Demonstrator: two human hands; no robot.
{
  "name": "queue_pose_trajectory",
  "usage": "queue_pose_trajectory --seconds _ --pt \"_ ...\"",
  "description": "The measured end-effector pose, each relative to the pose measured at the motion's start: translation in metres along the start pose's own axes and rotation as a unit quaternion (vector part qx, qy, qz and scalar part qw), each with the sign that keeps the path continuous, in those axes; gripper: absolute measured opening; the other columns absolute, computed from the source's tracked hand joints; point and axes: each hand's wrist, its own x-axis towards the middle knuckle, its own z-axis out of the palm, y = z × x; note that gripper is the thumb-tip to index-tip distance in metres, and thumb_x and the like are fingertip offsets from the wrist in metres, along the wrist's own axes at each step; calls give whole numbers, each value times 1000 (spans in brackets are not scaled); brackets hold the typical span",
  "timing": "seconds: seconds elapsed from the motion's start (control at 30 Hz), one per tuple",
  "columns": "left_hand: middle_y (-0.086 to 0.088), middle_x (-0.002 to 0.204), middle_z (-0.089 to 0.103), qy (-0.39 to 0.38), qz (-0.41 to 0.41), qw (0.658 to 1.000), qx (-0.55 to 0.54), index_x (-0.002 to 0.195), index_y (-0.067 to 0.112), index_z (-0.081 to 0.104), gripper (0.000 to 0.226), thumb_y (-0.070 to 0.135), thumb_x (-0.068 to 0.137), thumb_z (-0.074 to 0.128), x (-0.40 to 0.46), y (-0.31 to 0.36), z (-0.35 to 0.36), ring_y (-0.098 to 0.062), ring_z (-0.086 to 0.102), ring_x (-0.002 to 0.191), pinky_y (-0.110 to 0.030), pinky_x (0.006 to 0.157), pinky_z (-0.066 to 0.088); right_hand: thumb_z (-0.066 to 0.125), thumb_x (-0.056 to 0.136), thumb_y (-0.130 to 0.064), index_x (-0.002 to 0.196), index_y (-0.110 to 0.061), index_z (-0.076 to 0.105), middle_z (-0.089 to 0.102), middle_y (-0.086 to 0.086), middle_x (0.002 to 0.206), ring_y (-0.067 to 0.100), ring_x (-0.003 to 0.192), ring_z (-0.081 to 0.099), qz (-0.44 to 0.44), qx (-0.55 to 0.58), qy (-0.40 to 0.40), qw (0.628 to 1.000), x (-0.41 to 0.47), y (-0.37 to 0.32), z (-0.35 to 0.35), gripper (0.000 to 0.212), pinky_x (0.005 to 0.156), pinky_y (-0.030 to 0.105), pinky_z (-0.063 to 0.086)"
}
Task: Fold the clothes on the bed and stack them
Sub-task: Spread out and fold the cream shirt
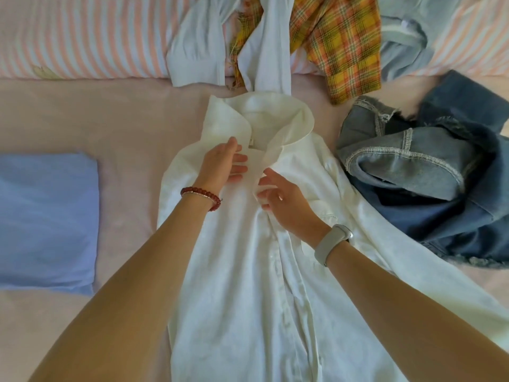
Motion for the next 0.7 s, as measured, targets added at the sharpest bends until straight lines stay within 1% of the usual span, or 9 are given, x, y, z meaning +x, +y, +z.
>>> queue_pose_trajectory --seconds 0.07,0.2,0.27,0.37,0.43,0.53,0.6,0.67,0.7 --pt "-3 96 63 -42 2 998 50 110 13 55 34 42 95 46 -4 -4 0 -16 62 74 -33 77 54 28 93 4 137 -11 42 51 -3 115 16 104 56 16 -14 13 1000 -8 6 -2 48 92 32 49" --pt "2 108 54 -71 82 977 186 129 21 44 68 58 75 64 -10 -7 16 -16 59 91 -31 84 51 39 94 -1 120 -12 55 58 -1 104 11 88 56 -5 -61 149 987 -47 23 -10 32 82 26 49" --pt "0 117 43 -78 131 947 284 136 23 34 81 55 71 70 -12 -10 29 -16 50 102 -31 90 45 47 94 -13 118 -13 54 54 -5 103 9 85 55 12 -139 166 976 -73 36 -8 25 79 27 50" --pt "-8 127 37 -24 202 867 455 133 20 35 61 35 81 65 -14 -20 51 -26 51 105 -36 83 46 52 91 -32 124 -19 44 48 -8 108 12 98 52 128 -231 107 958 -100 57 1 37 79 27 45" --pt "-11 124 42 53 225 846 480 124 14 48 35 21 90 50 -15 -19 58 -31 55 98 -34 72 42 48 92 -30 121 -19 45 51 -10 101 12 95 51 160 -244 74 954 -106 67 5 31 75 25 41" --pt "-13 115 53 86 258 873 405 119 8 54 31 12 92 42 -12 -9 64 -28 56 92 -30 71 40 42 91 -15 109 -13 51 53 -6 85 13 72 50 132 -233 119 956 -107 68 3 20 63 25 37" --pt "-11 105 60 55 250 931 260 120 6 52 31 7 90 43 -13 3 69 -21 56 86 -27 72 43 42 88 -10 104 -11 53 50 -7 82 13 64 47 88 -206 193 955 -113 65 -6 19 59 26 35" --pt "-4 94 61 -12 149 988 39 114 10 52 26 5 90 44 -17 17 74 -15 58 76 -28 64 51 41 83 -12 100 -9 57 48 -10 81 11 57 43 -9 -186 278 942 -122 60 -19 23 52 22 35" --pt "-2 88 60 -48 84 993 -72 105 12 55 20 5 91 43 -18 23 76 -14 60 72 -27 59 53 41 81 -13 98 -8 58 45 -11 79 12 55 41 -80 -187 303 931 -126 58 -26 24 49 17 33"
